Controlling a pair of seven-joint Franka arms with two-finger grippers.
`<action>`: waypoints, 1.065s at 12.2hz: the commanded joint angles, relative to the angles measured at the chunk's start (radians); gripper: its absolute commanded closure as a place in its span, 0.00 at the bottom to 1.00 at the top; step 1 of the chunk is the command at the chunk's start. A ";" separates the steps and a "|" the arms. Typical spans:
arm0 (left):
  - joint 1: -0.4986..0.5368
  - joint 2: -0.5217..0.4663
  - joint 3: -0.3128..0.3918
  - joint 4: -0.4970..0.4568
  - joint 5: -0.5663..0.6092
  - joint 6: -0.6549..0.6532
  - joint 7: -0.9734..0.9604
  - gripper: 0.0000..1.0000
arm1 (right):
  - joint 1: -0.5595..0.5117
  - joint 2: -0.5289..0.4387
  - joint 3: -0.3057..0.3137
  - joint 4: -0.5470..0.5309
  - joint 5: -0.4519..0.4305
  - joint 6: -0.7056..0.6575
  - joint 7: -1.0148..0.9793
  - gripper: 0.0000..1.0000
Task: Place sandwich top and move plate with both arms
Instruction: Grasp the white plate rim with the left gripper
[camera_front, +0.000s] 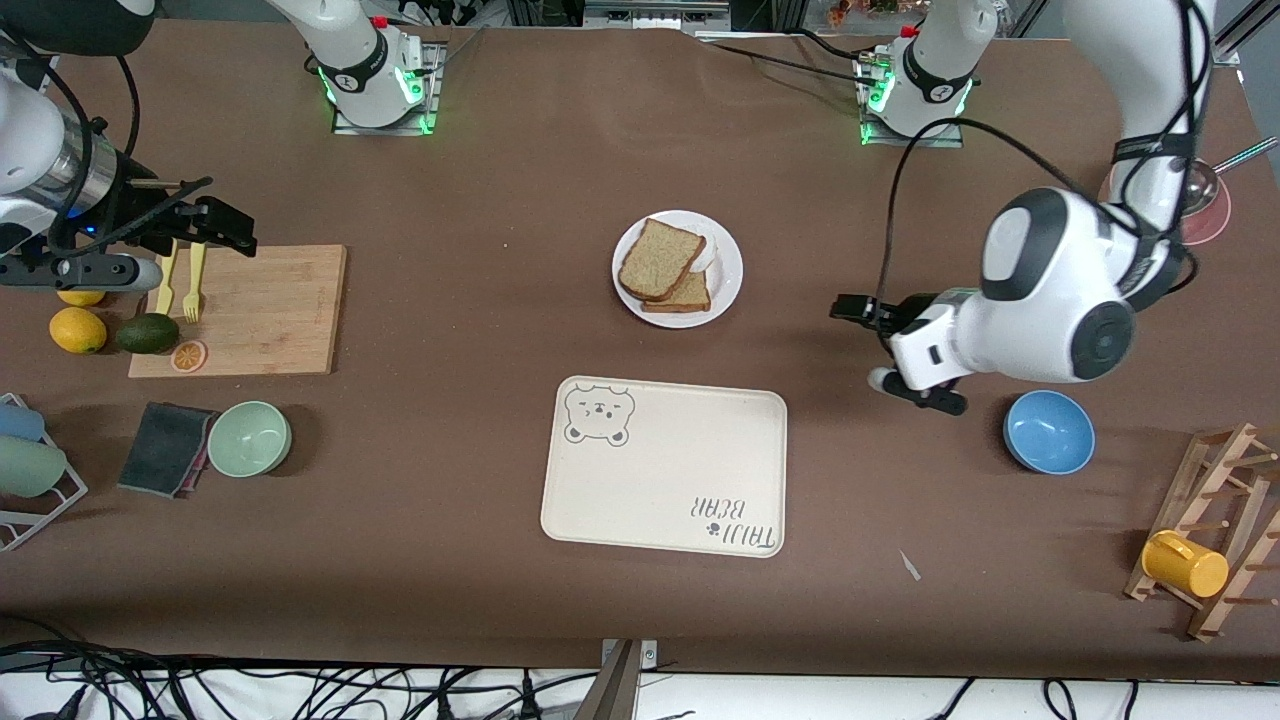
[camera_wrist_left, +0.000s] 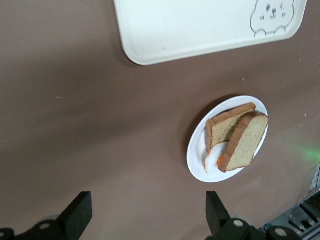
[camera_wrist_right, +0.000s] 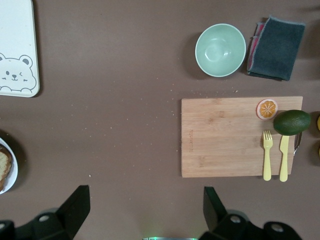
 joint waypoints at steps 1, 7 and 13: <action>-0.020 0.063 0.003 -0.012 -0.120 -0.007 0.024 0.00 | -0.033 -0.038 0.007 -0.036 -0.017 0.022 -0.012 0.00; -0.018 0.150 -0.035 -0.119 -0.256 0.110 0.162 0.00 | -0.037 -0.028 0.009 -0.026 -0.019 0.034 -0.013 0.00; -0.018 0.107 -0.101 -0.409 -0.503 0.426 0.478 0.08 | -0.039 -0.023 0.004 -0.024 -0.040 0.049 -0.013 0.00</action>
